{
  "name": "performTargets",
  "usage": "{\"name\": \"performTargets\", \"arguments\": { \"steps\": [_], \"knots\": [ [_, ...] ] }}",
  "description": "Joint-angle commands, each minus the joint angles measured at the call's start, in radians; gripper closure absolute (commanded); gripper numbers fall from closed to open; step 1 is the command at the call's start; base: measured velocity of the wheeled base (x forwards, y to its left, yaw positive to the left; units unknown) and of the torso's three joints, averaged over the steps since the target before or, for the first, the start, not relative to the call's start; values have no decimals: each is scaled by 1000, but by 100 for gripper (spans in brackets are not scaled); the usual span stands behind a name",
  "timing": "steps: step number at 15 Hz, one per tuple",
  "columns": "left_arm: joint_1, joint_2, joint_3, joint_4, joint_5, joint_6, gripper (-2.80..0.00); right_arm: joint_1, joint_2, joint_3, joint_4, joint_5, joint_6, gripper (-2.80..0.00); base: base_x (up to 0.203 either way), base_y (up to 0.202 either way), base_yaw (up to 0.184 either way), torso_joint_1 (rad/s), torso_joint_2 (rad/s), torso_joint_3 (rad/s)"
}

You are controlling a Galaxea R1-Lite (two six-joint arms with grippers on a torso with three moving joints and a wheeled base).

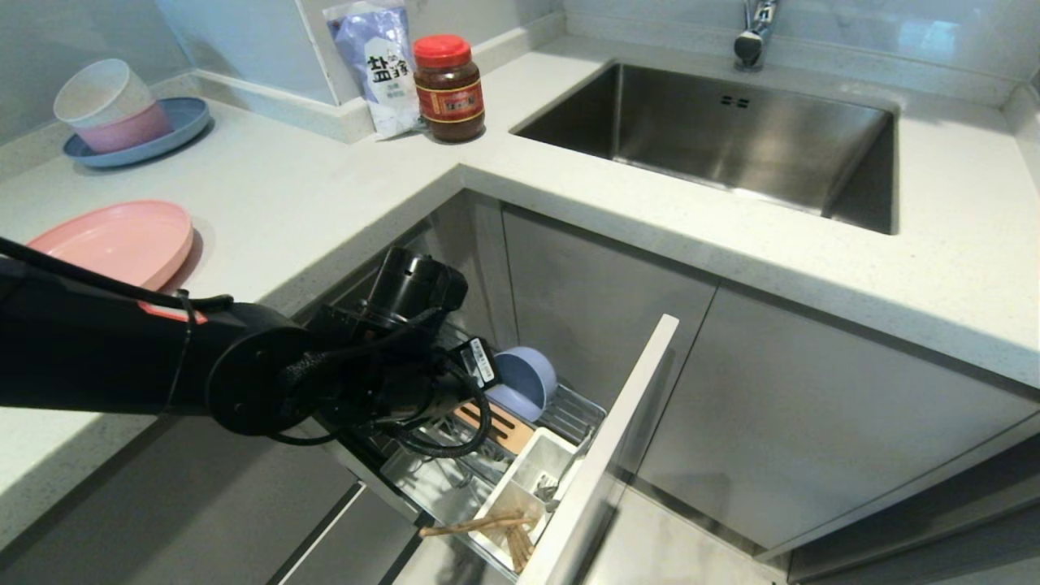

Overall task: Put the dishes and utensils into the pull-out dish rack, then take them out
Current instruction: Take the bowl out of the cupboard

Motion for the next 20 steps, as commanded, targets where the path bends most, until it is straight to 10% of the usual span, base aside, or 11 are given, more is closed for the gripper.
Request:
{"name": "performTargets", "arguments": {
  "steps": [1, 20],
  "knots": [
    [2, 68, 2, -55, 1, 2, -280, 0, -4, 2, 0, 0, 0, 0, 0, 0, 0, 0, 0, 0],
    [20, 307, -134, -254, -36, 153, -280, 1, -4, 2, 0, 0, 0, 0, 0, 0, 0, 0, 0, 0]
  ]
}}
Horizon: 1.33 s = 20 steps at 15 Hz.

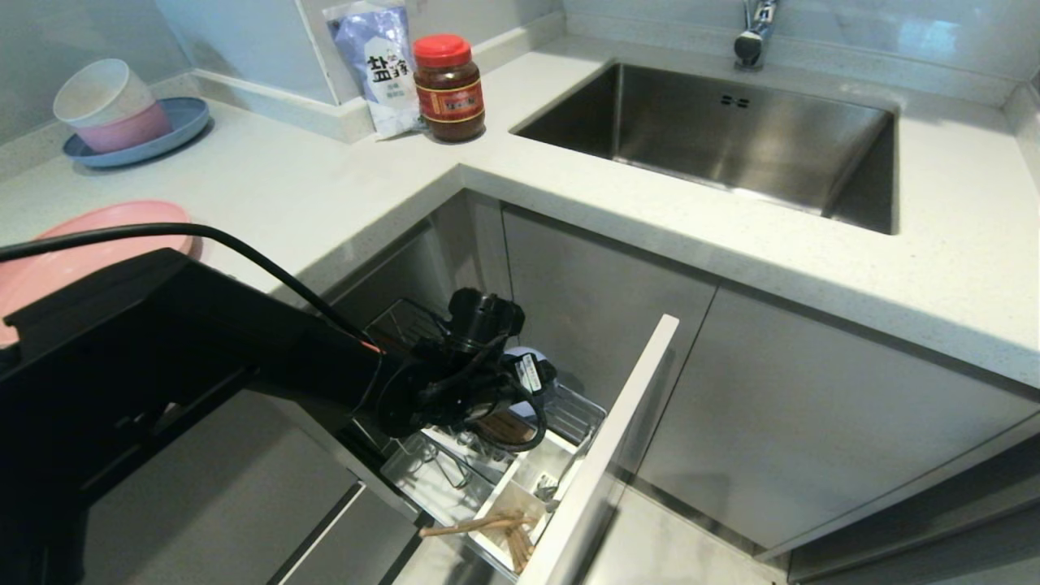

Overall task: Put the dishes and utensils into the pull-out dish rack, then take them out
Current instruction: Take the bowl out of the cupboard

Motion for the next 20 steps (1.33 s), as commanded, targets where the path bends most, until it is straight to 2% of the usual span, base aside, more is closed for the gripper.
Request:
{"name": "performTargets", "arguments": {
  "steps": [1, 5, 17, 18, 20],
  "knots": [
    [1, 8, -59, -7, 2, 24, -280, 0, -4, 2, 1, 0, 0, 0, 0, 0, 0, 0, 0, 0],
    [-5, 51, -110, -9, 3, 63, -280, 1, -4, 2, -1, 0, 0, 0, 0, 0, 0, 0, 0, 0],
    [3, 75, -133, -10, 4, 68, -280, -1, -4, 2, -1, 0, 0, 0, 0, 0, 0, 0, 0, 0],
    [3, 75, -134, -10, 4, 68, 0, 1, -4, 2, 0, 0, 0, 0, 0, 0, 0, 0, 0, 0],
    [3, 75, -134, -9, 9, 68, 0, 0, -4, 2, 0, 0, 0, 0, 0, 0, 0, 0, 0, 0]
  ]
}}
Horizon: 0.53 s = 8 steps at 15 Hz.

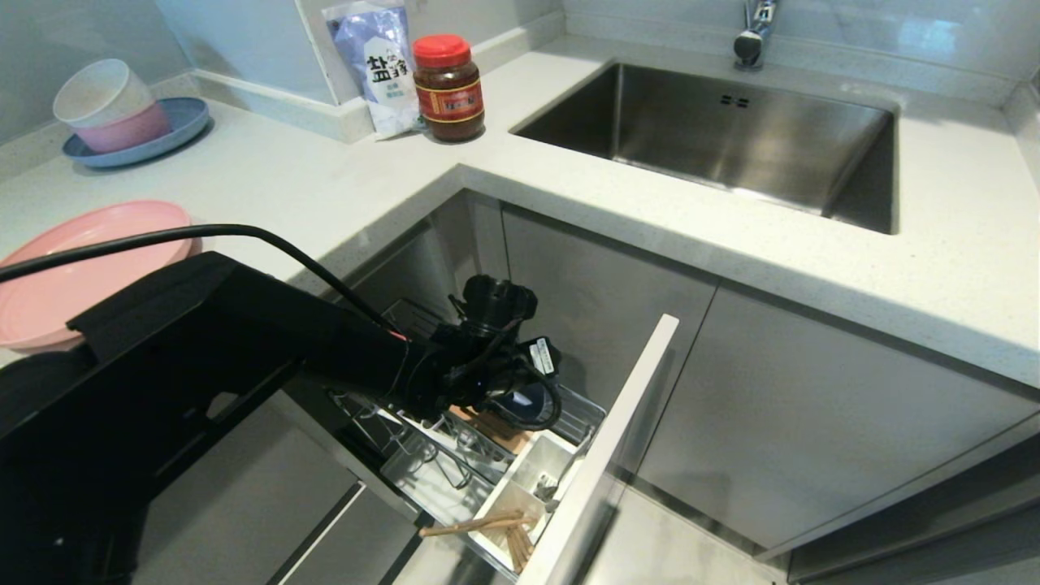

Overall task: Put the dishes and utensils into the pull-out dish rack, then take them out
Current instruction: Take the bowl out of the cupboard

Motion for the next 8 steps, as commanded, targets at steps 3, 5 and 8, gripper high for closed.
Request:
{"name": "performTargets", "arguments": {
  "steps": [3, 5, 8],
  "knots": [
    [6, -1, 0, -1, 4, -6, 0, 1, -3, 2, 0, 0, 0, 0, 0, 0, 0, 0, 0, 0],
    [-3, -2, 1, 1, 4, -6, 0, 0, -4, 2, -1, 0, 0, 0, 0, 0, 0, 0, 0, 0],
    [-6, -4, 2, 1, 4, -6, 0, 0, -4, 2, -1, 0, 0, 0, 0, 0, 0, 0, 0, 0]
  ]
}}
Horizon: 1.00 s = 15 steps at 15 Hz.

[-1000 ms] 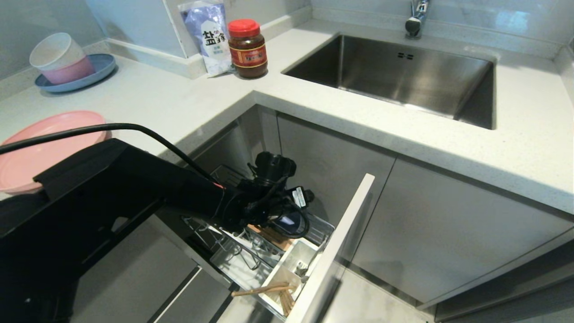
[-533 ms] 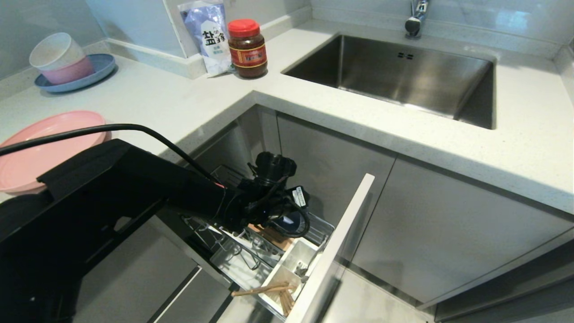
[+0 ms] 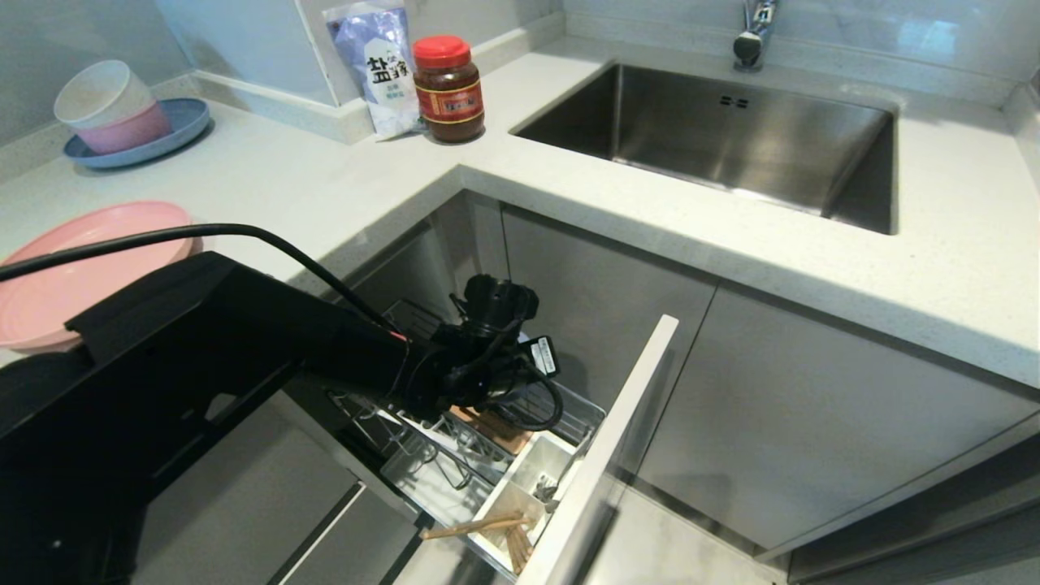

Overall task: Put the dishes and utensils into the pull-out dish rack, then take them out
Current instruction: Take the bowl out of the cupboard

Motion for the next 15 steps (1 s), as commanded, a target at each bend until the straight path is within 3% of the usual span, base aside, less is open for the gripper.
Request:
{"name": "performTargets", "arguments": {
  "steps": [1, 8, 15],
  "knots": [
    [-3, -2, 1, 1, 1, -4, 0, -1, -4, 2, -1, 0, 0, 0, 0, 0, 0, 0, 0, 0],
    [-13, -50, 8, 1, 9, -11, 0, 1, -4, 2, -1, 0, 0, 0, 0, 0, 0, 0, 0, 0],
    [-29, -183, 33, -1, 66, -10, 0, 0, -4, 2, 0, 0, 0, 0, 0, 0, 0, 0, 0, 0]
  ]
}}
